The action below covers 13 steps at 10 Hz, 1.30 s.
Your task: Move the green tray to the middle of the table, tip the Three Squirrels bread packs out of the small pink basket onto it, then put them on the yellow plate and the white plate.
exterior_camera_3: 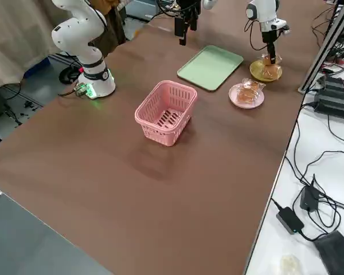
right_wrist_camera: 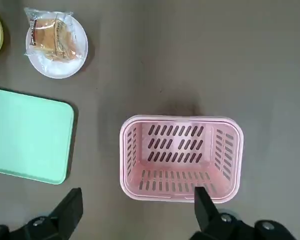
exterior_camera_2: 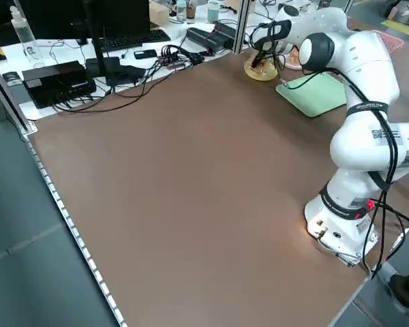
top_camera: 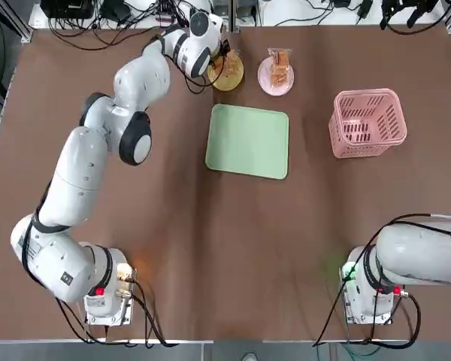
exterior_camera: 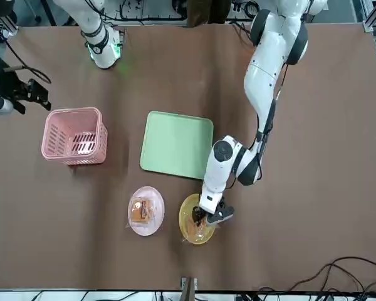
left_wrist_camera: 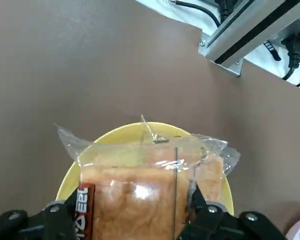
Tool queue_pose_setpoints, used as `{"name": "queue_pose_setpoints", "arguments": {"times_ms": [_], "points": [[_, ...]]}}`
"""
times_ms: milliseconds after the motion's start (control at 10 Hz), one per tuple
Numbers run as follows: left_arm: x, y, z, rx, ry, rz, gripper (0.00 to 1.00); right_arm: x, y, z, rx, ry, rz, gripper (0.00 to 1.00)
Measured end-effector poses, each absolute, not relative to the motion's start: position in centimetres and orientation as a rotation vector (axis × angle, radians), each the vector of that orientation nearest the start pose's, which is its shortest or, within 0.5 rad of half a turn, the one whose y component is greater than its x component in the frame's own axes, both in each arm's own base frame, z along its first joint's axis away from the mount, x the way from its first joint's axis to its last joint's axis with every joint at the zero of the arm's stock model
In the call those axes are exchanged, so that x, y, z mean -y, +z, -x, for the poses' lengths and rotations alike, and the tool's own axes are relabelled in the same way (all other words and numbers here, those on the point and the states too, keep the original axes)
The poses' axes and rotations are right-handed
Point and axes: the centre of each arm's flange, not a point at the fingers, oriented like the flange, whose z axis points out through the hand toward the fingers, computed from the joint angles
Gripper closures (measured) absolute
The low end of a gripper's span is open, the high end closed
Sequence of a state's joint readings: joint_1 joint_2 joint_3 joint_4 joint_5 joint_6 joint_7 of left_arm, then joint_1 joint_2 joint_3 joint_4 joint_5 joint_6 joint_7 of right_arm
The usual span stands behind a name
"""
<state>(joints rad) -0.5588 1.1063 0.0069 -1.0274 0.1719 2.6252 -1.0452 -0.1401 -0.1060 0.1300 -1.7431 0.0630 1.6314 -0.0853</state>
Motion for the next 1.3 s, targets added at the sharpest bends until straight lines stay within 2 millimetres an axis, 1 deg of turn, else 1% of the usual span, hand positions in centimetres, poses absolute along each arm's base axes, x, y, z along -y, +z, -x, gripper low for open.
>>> {"name": "queue_pose_setpoints", "arguments": {"times_ms": [300, 900, 1000, 1100, 1300], "points": [[43.03, 21.07, -69.33, 0.599, -0.736, 3.268, 0.1, -0.44, 60.49, -52.49, 0.109, 0.007, 3.09, 0.01], [42.56, 20.96, -69.59, 0.607, -0.736, 3.263, 0.07, -0.63, 60.48, -52.48, 0.12, 0.009, 3.09, 0.01], [42.49, 20.96, -69.63, 0.602, -0.737, 3.262, 0.05, -0.71, 60.47, -52.47, 0.123, 0.01, 3.09, 0.01], [42.44, 20.98, -69.67, 0.601, -0.739, 3.262, 0.0, -0.74, 60.47, -52.46, 0.124, 0.011, 3.09, 0.01], [42.41, 21.0, -69.69, 0.602, -0.741, 3.262, 0.0, -0.74, 60.46, -52.46, 0.125, 0.012, 3.09, 0.01]]}}
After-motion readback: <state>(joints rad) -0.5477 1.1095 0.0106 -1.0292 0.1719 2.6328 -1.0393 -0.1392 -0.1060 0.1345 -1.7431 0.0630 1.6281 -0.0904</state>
